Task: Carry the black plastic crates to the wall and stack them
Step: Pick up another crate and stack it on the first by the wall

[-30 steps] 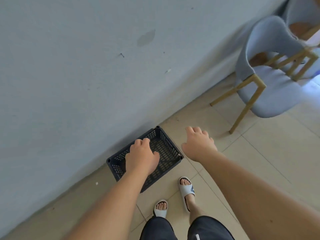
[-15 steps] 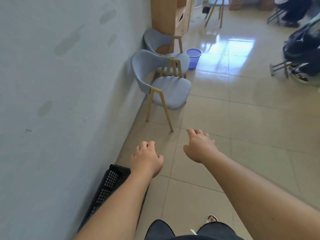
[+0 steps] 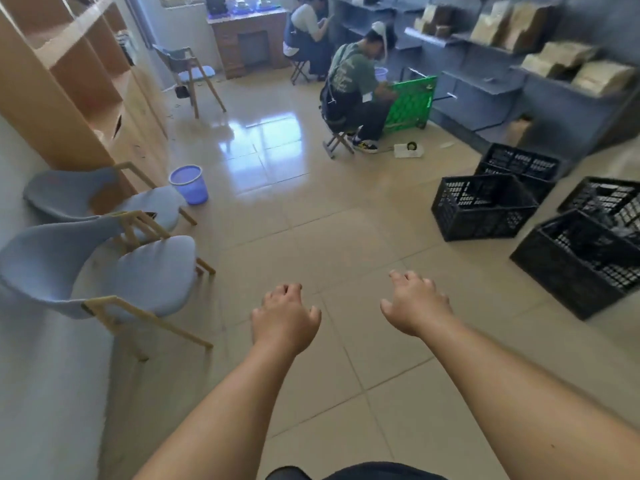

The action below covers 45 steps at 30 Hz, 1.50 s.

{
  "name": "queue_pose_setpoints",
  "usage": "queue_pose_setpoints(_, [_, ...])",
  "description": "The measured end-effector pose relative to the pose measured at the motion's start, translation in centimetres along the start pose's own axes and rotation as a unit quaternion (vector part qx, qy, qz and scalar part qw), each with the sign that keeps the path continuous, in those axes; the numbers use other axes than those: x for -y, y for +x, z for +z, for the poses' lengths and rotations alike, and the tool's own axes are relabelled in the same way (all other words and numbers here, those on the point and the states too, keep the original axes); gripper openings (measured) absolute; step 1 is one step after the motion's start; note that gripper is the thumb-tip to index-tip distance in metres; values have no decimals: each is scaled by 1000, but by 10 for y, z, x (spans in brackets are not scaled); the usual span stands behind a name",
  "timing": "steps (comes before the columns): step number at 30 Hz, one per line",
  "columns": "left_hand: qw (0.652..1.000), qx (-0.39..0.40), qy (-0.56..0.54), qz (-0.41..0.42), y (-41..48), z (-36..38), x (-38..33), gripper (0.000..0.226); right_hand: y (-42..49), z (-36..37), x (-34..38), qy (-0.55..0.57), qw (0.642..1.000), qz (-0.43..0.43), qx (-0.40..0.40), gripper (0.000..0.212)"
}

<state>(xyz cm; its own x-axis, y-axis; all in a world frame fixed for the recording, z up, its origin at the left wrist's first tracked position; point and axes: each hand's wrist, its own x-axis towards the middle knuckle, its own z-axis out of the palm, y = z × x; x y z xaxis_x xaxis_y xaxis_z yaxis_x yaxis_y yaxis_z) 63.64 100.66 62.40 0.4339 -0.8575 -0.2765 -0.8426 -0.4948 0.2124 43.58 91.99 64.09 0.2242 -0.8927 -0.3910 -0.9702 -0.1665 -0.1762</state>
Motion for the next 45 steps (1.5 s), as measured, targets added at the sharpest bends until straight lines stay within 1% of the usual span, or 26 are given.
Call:
queue_pose_setpoints(3, [998,17,24,52,33,3,-68,65,22,-24,-61,7,998,58,-6,69])
queue_pose_setpoints(7, [992,35,54,113,79,6,-140,65,53,-44,-121,20,992,125,-1,68])
queue_pose_setpoints(12, [980,57,74,178,152,15,-213,63,108,-63,-172,38,981,190,3,64])
queue_pose_setpoints(16, [969,77,67,225,222,15,-274,65,156,-90,-205,55,968,245,-7,63])
queue_pose_setpoints(19, [957,90,75,265,264,11,-320,65,186,-110,-230,86,952,292,-21,61])
queue_pose_setpoints(22, [939,100,100,314,297,13,-375,65,209,-123,-258,141,931,333,-40,60])
queue_pose_setpoints(26, [909,117,125,381,318,27,-454,63,224,-126,-307,176,903,390,-39,61])
queue_pose_setpoints(29, [886,128,136,425,327,42,-514,63,233,-128,-356,193,880,433,-35,57])
queue_pose_setpoints(32, [872,127,150,447,337,60,-579,63,247,-131,-411,208,861,463,-33,55])
queue_pose_setpoints(35, [867,121,161,455,347,74,-645,61,265,-142,-470,210,854,474,-40,56])
queue_pose_setpoints(39, [868,120,168,452,357,85,-727,59,287,-176,-545,198,860,470,-27,58])
queue_pose_setpoints(42, [870,118,161,451,365,93,-779,58,309,-201,-596,182,869,459,-43,55])
queue_pose_setpoints(45, [871,131,160,446,379,100,-824,59,337,-221,-637,191,868,456,-47,52])
